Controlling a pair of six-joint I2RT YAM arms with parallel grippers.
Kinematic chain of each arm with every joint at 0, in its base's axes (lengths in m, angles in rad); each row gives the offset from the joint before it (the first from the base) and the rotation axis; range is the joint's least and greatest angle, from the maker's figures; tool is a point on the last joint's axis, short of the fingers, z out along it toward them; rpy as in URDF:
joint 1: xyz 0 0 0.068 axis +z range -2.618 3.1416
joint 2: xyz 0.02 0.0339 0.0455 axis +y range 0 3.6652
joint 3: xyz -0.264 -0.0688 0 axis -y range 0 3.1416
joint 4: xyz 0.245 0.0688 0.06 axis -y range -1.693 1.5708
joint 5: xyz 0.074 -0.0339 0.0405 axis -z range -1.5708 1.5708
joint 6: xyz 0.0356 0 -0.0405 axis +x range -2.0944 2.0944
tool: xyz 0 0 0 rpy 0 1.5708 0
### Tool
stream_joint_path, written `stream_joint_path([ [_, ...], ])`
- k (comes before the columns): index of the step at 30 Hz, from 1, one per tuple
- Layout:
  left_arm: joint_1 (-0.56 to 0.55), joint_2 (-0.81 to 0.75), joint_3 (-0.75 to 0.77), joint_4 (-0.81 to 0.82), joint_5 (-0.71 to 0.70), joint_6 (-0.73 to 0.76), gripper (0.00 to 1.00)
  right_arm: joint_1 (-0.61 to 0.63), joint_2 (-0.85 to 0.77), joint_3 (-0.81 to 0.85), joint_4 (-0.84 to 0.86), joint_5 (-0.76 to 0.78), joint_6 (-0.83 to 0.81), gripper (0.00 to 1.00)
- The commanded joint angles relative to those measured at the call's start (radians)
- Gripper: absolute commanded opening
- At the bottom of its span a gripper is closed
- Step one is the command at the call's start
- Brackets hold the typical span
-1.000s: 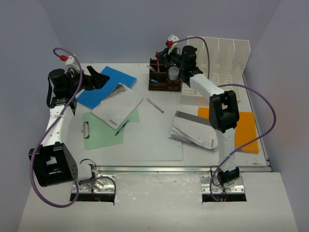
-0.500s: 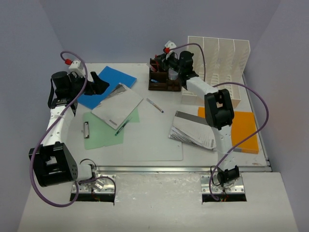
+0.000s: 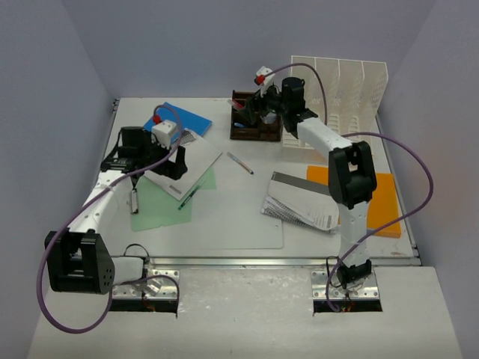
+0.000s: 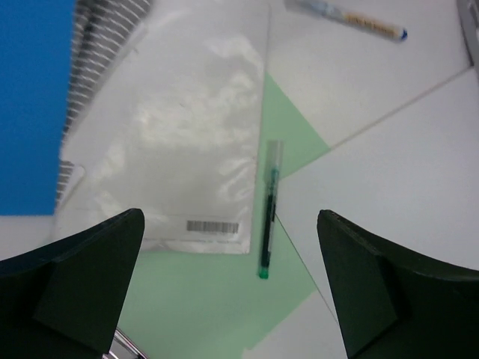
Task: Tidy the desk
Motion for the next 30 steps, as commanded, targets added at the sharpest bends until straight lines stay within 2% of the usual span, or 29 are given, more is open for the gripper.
stream_joint_path([
  [1, -0.13, -0.022, -0.067, -0.123, -0.175, 0.111, 0.92, 0.001, -0.209, -0.067, -0.166, -0.008, -0.041, 0.89],
  [4, -0.201, 0.032, -0.061, -0.129, -0.198, 0.073, 0.84, -0.001, -0.274, -0.138, -0.216, 0.027, -0.025, 0.89],
  [5, -0.25, 0.07, -0.054, -0.13, -0.206, 0.06, 0.76, -0.001, -0.301, -0.167, -0.248, 0.042, -0.006, 0.89],
  [9, -0.353, 0.157, -0.055, -0.112, -0.262, 0.022, 0.61, -0.005, -0.375, -0.259, -0.312, 0.055, 0.034, 0.89],
  [15, -0.372, 0.31, 0.032, -0.076, -0.3, -0.023, 0.4, -0.025, -0.433, -0.312, -0.381, 0.042, 0.067, 0.89],
  [22, -0.372, 0.456, 0.237, -0.157, -0.349, -0.036, 0.39, -0.043, -0.467, -0.349, -0.406, 0.015, 0.075, 0.88],
  [30, -0.372, 0.603, 0.369, -0.23, -0.328, -0.025, 0.38, -0.061, -0.461, -0.347, -0.408, 0.011, 0.078, 0.88],
])
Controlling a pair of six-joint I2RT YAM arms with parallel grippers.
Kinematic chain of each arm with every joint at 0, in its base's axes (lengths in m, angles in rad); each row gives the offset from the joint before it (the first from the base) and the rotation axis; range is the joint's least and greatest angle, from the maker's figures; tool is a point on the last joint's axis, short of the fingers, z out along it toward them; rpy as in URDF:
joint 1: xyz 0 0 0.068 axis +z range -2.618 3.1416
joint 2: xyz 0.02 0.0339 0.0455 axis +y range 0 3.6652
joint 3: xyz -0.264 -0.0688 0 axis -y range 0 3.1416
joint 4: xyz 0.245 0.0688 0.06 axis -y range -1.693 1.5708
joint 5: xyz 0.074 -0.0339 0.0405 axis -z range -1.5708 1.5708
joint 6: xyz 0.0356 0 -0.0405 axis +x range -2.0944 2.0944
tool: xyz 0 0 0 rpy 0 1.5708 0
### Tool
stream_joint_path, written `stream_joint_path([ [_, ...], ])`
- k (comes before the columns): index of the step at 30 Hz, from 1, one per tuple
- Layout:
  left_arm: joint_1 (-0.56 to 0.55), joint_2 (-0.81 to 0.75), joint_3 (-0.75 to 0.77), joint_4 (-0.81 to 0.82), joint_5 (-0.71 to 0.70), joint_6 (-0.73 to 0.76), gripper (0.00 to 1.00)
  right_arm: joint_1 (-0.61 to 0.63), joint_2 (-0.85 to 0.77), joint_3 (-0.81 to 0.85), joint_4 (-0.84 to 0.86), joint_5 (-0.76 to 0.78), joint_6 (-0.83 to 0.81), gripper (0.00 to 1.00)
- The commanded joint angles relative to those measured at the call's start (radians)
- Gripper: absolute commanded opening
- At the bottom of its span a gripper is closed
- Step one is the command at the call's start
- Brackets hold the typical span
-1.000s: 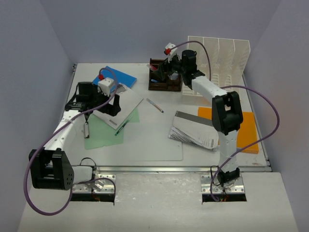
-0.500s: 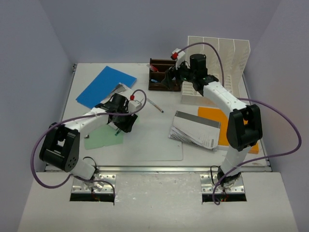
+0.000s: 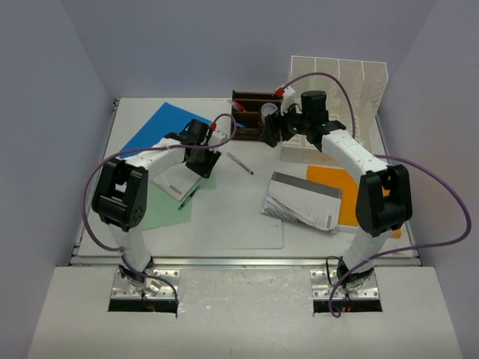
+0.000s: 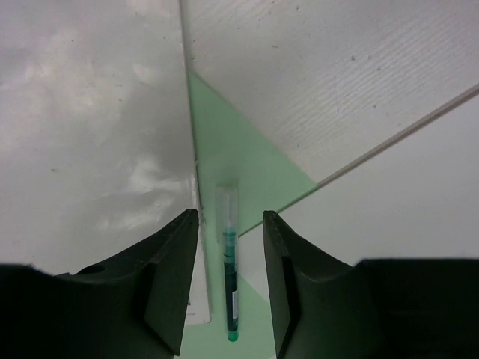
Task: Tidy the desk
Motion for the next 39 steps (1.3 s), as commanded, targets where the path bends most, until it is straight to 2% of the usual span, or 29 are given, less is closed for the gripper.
stream_joint_path([
  [1, 0.001, 0.062, 0.057, -0.062, 0.004, -0.007, 0.37, -0.02, -0.038, 0.011, 0.019, -0.021, 0.016, 0.88],
  [6, 0.001, 0.11, 0.088, -0.1, -0.004, -0.002, 0.31, -0.038, -0.031, 0.018, 0.021, -0.027, 0.057, 0.88],
  [18, -0.029, 0.242, 0.146, -0.145, -0.061, 0.004, 0.26, -0.058, -0.052, -0.021, 0.032, -0.048, 0.066, 0.86],
  [21, -0.03, 0.258, 0.161, -0.149, -0.07, 0.004, 0.19, -0.06, -0.061, -0.028, 0.033, -0.049, 0.062, 0.85],
  [25, -0.03, 0.235, 0.208, -0.197, -0.053, 0.001, 0.0, -0.064, -0.078, -0.032, 0.032, -0.052, 0.058, 0.84],
  [28, -0.03, 0.191, 0.272, -0.261, -0.022, -0.007, 0.0, -0.064, -0.098, -0.034, 0.024, -0.055, 0.055, 0.84],
  [33, -0.03, 0.082, 0.435, -0.325, 0.112, -0.017, 0.0, -0.067, -0.131, -0.043, 0.021, -0.049, 0.047, 0.86],
  [34, -0.03, 0.025, 0.476, -0.309, 0.119, -0.025, 0.0, -0.07, -0.138, -0.046, 0.021, -0.046, 0.044, 0.87],
  [37, -0.03, -0.143, 0.416, -0.091, 0.097, -0.082, 0.0, -0.081, -0.148, -0.047, 0.013, -0.039, 0.06, 0.92],
  [39, -0.03, -0.252, 0.286, 0.232, 0.059, -0.171, 0.0, -0.089, -0.148, -0.05, 0.01, -0.034, 0.082, 0.99],
])
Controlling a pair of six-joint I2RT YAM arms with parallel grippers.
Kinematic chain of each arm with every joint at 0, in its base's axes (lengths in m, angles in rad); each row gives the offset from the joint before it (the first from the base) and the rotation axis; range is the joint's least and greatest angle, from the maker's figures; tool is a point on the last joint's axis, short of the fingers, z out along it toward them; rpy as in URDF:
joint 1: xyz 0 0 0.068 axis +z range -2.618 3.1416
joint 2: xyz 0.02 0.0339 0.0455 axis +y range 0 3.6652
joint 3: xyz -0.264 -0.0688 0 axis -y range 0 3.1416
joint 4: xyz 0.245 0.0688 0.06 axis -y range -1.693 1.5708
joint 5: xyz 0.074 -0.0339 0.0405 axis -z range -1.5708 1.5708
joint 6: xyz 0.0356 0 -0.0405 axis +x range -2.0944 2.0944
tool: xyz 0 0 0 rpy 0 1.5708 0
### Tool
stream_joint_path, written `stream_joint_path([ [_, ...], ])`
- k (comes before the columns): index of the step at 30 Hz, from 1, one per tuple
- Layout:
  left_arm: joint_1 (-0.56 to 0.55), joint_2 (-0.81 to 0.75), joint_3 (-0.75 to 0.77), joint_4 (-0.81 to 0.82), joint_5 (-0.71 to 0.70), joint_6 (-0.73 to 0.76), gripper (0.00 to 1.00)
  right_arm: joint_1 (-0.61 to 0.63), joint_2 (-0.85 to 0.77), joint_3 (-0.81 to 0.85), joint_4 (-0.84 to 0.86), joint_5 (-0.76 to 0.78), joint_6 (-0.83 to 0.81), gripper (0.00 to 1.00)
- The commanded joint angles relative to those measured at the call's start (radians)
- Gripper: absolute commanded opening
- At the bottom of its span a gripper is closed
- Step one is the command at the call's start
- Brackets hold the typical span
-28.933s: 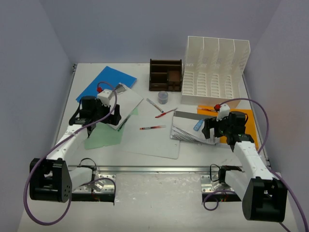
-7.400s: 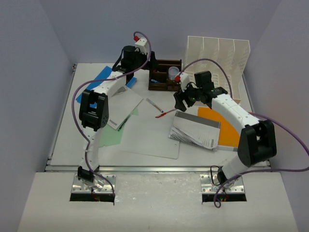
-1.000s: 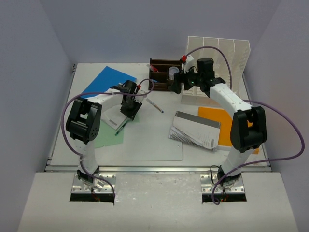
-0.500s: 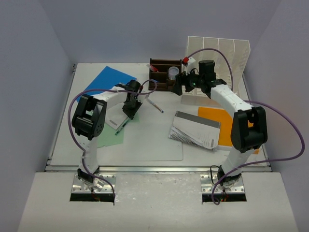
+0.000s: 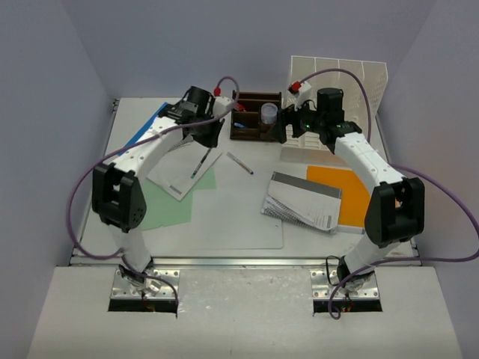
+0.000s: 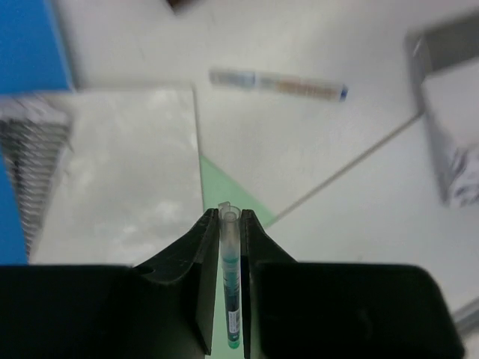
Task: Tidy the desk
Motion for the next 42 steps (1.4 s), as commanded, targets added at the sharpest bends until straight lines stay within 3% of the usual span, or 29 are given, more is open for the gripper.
stream_joint_path([
  [1, -0.007, -0.299, -0.164, 0.537, -0.009, -0.153, 0.0, -0.025, -0.032, -0.006, 0.012, 0.0, 0.035, 0.99],
  [3, -0.007, -0.358, -0.261, 0.765, 0.005, -0.186, 0.0, -0.028, -0.034, -0.009, 0.011, 0.006, 0.043, 0.99],
  [5, -0.007, -0.337, -0.238, 0.882, 0.031, -0.203, 0.0, -0.033, -0.034, -0.01, 0.009, 0.006, 0.056, 0.99],
  [11, -0.006, -0.048, -0.002, 1.007, 0.15, -0.25, 0.0, -0.059, -0.041, -0.013, 0.007, 0.009, 0.075, 0.99],
  [21, -0.006, 0.237, 0.06, 1.465, 0.13, -0.297, 0.0, -0.089, -0.066, -0.027, -0.036, 0.017, 0.015, 0.99],
  [42, -0.012, 0.481, 0.099, 1.702, 0.077, -0.202, 0.03, -0.106, -0.048, -0.014, -0.051, -0.004, -0.011, 0.99],
])
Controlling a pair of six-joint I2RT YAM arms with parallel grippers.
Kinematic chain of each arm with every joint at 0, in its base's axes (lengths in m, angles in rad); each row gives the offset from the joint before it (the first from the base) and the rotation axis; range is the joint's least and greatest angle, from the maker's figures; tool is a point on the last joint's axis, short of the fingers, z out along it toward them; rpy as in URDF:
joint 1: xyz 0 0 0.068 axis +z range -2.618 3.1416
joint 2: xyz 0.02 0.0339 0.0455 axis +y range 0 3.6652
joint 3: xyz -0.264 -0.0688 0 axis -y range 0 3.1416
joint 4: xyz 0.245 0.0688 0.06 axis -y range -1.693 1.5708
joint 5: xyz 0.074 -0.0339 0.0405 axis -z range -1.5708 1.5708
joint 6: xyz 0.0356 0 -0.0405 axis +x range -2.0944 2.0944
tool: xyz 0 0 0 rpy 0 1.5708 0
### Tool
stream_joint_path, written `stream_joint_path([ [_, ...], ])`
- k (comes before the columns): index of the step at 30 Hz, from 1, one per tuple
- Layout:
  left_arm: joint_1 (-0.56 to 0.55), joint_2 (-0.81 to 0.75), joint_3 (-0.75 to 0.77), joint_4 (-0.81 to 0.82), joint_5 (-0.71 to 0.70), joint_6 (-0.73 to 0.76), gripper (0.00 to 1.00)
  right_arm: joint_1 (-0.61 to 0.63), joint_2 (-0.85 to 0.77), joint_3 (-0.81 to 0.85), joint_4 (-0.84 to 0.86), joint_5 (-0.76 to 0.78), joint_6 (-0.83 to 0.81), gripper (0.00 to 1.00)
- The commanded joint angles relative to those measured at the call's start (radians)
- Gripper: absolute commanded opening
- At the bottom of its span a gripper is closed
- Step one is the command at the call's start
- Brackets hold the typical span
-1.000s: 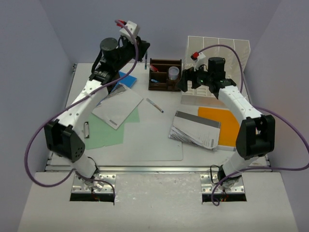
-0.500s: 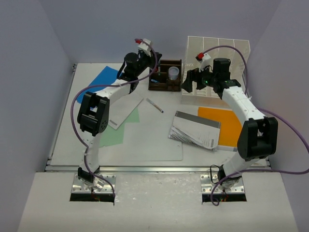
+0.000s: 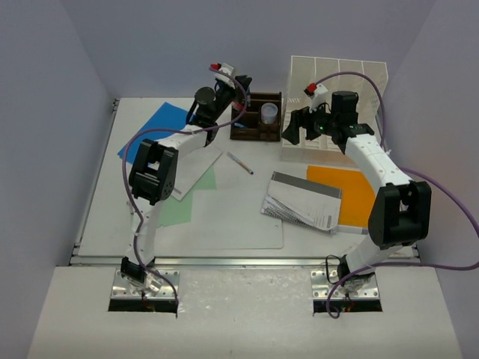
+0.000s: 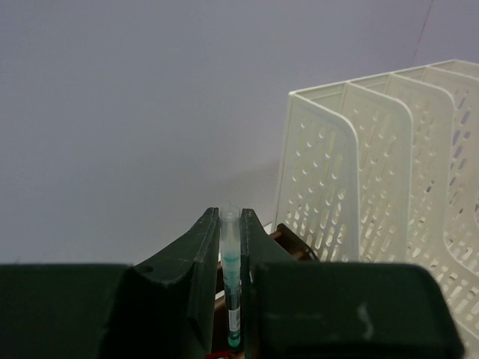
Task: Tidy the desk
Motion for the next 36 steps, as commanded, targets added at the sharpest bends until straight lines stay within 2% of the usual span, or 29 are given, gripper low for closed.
stream_joint_path([
  [1, -0.012, 0.055, 0.039, 0.115, -0.007, 0.067, 0.03, -0.005, -0.02, 0.026, 0.013, -0.016, -0.021, 0.99],
  [3, -0.013, 0.088, 0.052, 0.124, -0.015, 0.079, 0.04, -0.005, -0.024, 0.021, 0.007, -0.018, -0.027, 0.99],
  [9, -0.012, 0.095, 0.027, 0.136, -0.016, 0.085, 0.45, -0.005, -0.041, 0.009, 0.005, -0.032, -0.062, 0.99],
  [11, -0.012, 0.065, 0.008, 0.129, -0.029, 0.068, 0.55, -0.002, -0.041, 0.015, 0.008, -0.01, -0.071, 0.98],
  [15, -0.01, -0.056, -0.017, 0.027, 0.002, 0.032, 0.68, 0.032, -0.041, 0.038, 0.011, 0.082, -0.108, 0.95],
  [19, 0.008, -0.264, -0.084, -0.094, 0.058, 0.009, 0.75, 0.116, -0.034, 0.07, -0.019, 0.143, -0.187, 0.9],
  [21, 0.057, -0.382, -0.068, -0.213, 0.09, -0.045, 0.8, 0.182, -0.022, 0.094, -0.047, 0.173, -0.237, 0.84],
  [22, 0.079, -0.408, -0.054, -0.335, 0.11, -0.095, 0.81, 0.212, -0.012, 0.108, -0.059, 0.2, -0.247, 0.82],
  [24, 0.176, -0.486, -0.037, -0.465, 0.191, -0.171, 0.84, 0.295, 0.043, 0.175, -0.103, 0.223, -0.241, 0.76],
  [27, 0.304, -0.59, -0.109, -0.604, 0.282, -0.276, 0.88, 0.369, 0.148, 0.292, -0.162, 0.288, -0.143, 0.75],
  [30, 0.391, -0.758, -0.225, -0.669, 0.324, -0.224, 0.89, 0.409, 0.269, 0.383, -0.193, 0.345, -0.046, 0.79],
  [31, 0.404, -0.797, -0.255, -0.684, 0.321, -0.16, 0.89, 0.443, 0.295, 0.412, -0.186, 0.391, -0.016, 0.79],
  [33, 0.422, -0.89, -0.346, -0.719, 0.306, -0.07, 0.9, 0.497, 0.358, 0.443, -0.169, 0.507, -0.035, 0.78],
  [36, 0.422, -0.996, -0.418, -0.773, 0.278, 0.012, 0.9, 0.543, 0.466, 0.543, -0.197, 0.523, -0.077, 0.71],
])
